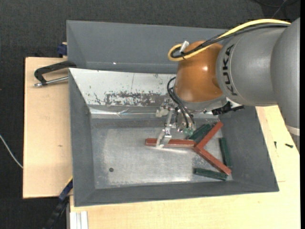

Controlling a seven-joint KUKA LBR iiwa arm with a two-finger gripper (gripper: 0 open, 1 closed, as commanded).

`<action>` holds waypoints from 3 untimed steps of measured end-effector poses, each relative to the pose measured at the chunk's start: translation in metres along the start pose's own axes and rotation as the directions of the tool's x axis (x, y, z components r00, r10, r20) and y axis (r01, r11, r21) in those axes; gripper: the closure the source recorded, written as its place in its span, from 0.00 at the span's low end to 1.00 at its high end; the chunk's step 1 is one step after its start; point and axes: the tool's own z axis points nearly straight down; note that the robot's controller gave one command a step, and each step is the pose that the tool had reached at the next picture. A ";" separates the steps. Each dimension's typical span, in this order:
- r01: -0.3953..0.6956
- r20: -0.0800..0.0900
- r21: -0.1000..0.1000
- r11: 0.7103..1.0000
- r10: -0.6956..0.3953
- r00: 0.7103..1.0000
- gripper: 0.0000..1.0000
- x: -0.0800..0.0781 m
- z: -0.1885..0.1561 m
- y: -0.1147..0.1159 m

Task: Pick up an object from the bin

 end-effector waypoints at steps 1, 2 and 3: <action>0.002 -0.004 -0.002 1.000 -0.002 1.000 1.00 0.031 0.038 -0.006; 0.002 -0.003 -0.002 1.000 -0.002 1.000 1.00 0.031 0.038 -0.006; 0.078 -0.002 0.001 0.997 -0.078 0.997 1.00 0.032 -0.168 0.028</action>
Offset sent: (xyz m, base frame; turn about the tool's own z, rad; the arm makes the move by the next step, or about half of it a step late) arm 0.0000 0.0000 0.0000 0.0000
